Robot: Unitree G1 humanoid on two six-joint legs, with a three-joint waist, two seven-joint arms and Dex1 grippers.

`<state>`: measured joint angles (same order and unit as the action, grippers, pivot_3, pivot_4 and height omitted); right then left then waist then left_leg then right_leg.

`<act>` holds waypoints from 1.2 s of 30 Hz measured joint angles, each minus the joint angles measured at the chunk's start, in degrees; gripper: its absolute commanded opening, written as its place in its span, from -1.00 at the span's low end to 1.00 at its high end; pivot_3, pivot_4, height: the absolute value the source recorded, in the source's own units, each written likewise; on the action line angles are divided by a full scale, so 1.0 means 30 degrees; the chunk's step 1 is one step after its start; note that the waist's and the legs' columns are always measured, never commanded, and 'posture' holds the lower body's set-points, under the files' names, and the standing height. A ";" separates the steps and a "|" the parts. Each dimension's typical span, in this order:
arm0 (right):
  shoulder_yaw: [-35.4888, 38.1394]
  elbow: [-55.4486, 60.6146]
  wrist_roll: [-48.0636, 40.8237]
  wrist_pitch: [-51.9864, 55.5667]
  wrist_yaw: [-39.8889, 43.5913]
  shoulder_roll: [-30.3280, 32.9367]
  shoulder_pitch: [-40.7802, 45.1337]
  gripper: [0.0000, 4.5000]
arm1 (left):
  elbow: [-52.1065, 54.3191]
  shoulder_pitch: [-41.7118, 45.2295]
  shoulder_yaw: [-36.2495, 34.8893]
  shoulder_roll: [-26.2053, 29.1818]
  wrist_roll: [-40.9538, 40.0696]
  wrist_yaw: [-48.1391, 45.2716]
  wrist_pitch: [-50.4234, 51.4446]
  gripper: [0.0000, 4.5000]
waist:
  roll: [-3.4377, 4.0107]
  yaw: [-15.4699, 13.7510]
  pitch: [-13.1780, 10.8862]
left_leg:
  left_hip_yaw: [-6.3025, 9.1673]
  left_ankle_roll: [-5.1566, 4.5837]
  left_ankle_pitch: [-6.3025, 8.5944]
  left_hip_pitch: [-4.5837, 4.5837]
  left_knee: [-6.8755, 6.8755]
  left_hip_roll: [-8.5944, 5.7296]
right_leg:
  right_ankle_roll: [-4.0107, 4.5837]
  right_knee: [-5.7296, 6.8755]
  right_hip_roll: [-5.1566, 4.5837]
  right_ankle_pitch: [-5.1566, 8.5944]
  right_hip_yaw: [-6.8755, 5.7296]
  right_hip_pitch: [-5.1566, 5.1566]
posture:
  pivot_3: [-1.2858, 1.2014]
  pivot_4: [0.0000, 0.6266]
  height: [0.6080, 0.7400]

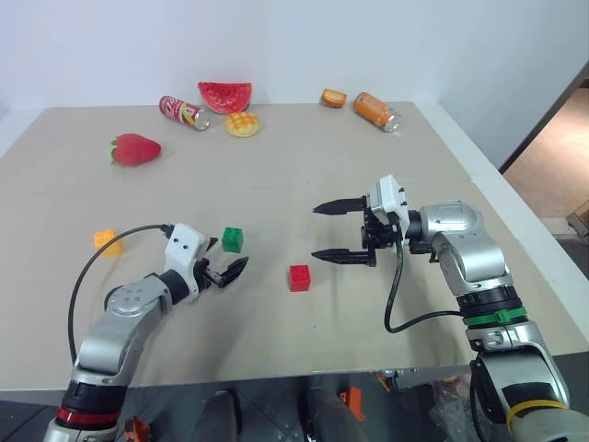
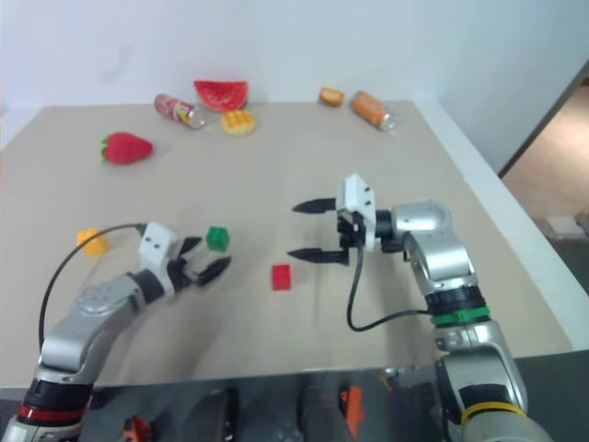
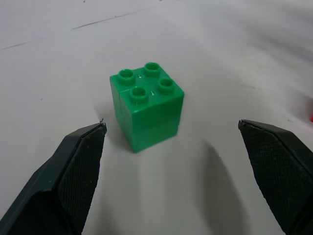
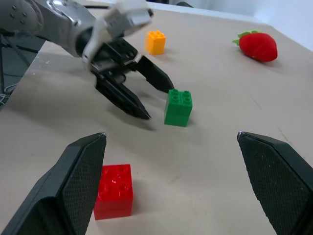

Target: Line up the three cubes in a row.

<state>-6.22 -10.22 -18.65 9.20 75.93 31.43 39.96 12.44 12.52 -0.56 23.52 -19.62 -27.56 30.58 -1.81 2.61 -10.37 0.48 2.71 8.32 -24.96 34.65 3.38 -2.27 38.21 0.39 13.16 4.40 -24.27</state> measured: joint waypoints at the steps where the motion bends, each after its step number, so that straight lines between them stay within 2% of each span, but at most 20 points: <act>1: -0.0004 0.0126 -0.0059 0.0074 -0.0048 -0.0003 -0.0102 0.98 | -0.0237 0.0251 -0.0013 -0.0276 0.0005 0.0305 0.0208 1.00 | -0.0001 -0.0002 0.0000 | 0.0003 0.0000 0.0000 -0.0003 0.0004 0.0000 | -0.0003 0.0000 0.0001 -0.0002 0.0000 0.0003 | 0.03 -0.52 1.00; 6: 0.0002 0.0593 -0.0124 0.0285 -0.0385 0.0012 -0.0645 0.98 | -0.1138 0.0673 -0.0049 -0.0925 0.0349 0.1519 0.0659 1.00 | -0.0001 0.0018 0.0000 | 0.0004 0.0001 0.0000 -0.0001 0.0002 0.0001 | -0.0006 -0.0001 0.0011 -0.0002 0.0012 0.0002 | 0.03 -0.52 1.00; 9: 0.0004 0.0812 -0.0205 0.0333 -0.0467 0.0016 -0.0726 1.00 | -0.1267 0.0794 -0.0051 -0.0969 0.0496 0.1586 0.0658 0.66 | -0.0001 0.0013 0.0000 | 0.0008 0.0001 0.0000 0.0003 0.0003 0.0001 | -0.0005 0.0004 0.0015 -0.0005 0.0011 0.0003 | 0.03 -0.52 1.00; 14: 0.0027 0.1133 -0.0308 0.0523 -0.0813 0.0030 -0.1126 1.00 | -0.1579 0.1171 -0.0051 -0.1348 0.0562 0.1621 0.0654 -0.11 | -0.0001 0.0000 0.0000 | 0.0005 0.0005 -0.0003 -0.0004 0.0016 -0.0002 | -0.0010 0.0002 0.0011 -0.0010 0.0014 0.0008 | 0.03 -0.52 1.00; 15: 0.0021 0.1182 -0.0309 0.0524 -0.0848 0.0029 -0.1187 1.00 | -0.1585 0.1293 -0.0052 -0.1409 0.0576 0.1661 0.0653 -0.32 | -0.0001 0.0001 0.0000 | 0.0006 0.0006 -0.0003 -0.0006 0.0019 -0.0002 | -0.0014 0.0002 0.0012 -0.0012 0.0015 0.0008 | 0.03 -0.52 1.00; 16: 0.0021 0.1226 -0.0310 0.0524 -0.0864 0.0029 -0.1216 1.00 | -0.1590 0.1425 -0.0067 -0.1414 0.0580 0.1697 0.0653 -0.43 | -0.0001 0.0001 0.0000 | 0.0006 0.0006 -0.0003 -0.0004 0.0019 -0.0002 | -0.0014 0.0002 0.0012 -0.0013 0.0016 0.0008 | 0.03 -0.52 1.00; 26: -0.0083 0.1421 -0.0308 0.0524 -0.1134 -0.0018 -0.1595 1.00 | -0.2117 0.2265 -0.0406 -0.1344 0.0528 0.1513 0.0325 -0.45 | -0.0001 0.0012 0.0000 | 0.0008 0.0006 -0.0003 -0.0001 0.0018 -0.0001 | -0.0013 0.0003 0.0019 -0.0015 0.0017 0.0007 | 0.03 -0.52 1.00; 29: -0.0131 0.1459 -0.0300 0.0519 -0.1197 -0.0095 -0.1589 1.00 | -0.2181 0.1857 -0.0680 0.0064 0.0061 -0.1000 -0.1396 -0.45 | 0.0000 0.0056 0.0000 | 0.0002 0.0007 -0.0002 0.0007 0.0004 0.0013 | 0.0002 0.0002 0.0030 -0.0013 0.0025 -0.0003 | 0.03 -0.52 1.00; 36: -0.0182 0.1529 -0.0360 0.0628 -0.1206 0.0013 -0.1604 1.00 | -0.3442 -0.0650 -0.1019 0.4721 -0.0981 -1.0083 -0.6579 -0.45 | 0.0003 -0.0013 -0.0002 | -0.0004 0.0008 -0.0002 0.0004 -0.0029 0.0030 | 0.0139 0.0001 0.0026 0.0067 0.0008 -0.0021 | 0.03 -0.52 1.00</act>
<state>-6.77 -5.63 -19.73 11.08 72.31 31.47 35.14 2.11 10.57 -3.62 37.69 -22.56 -57.81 10.84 -1.80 2.57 -10.37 0.47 2.73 8.31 -24.95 34.57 3.47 -1.86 38.21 0.47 13.36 4.43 -24.33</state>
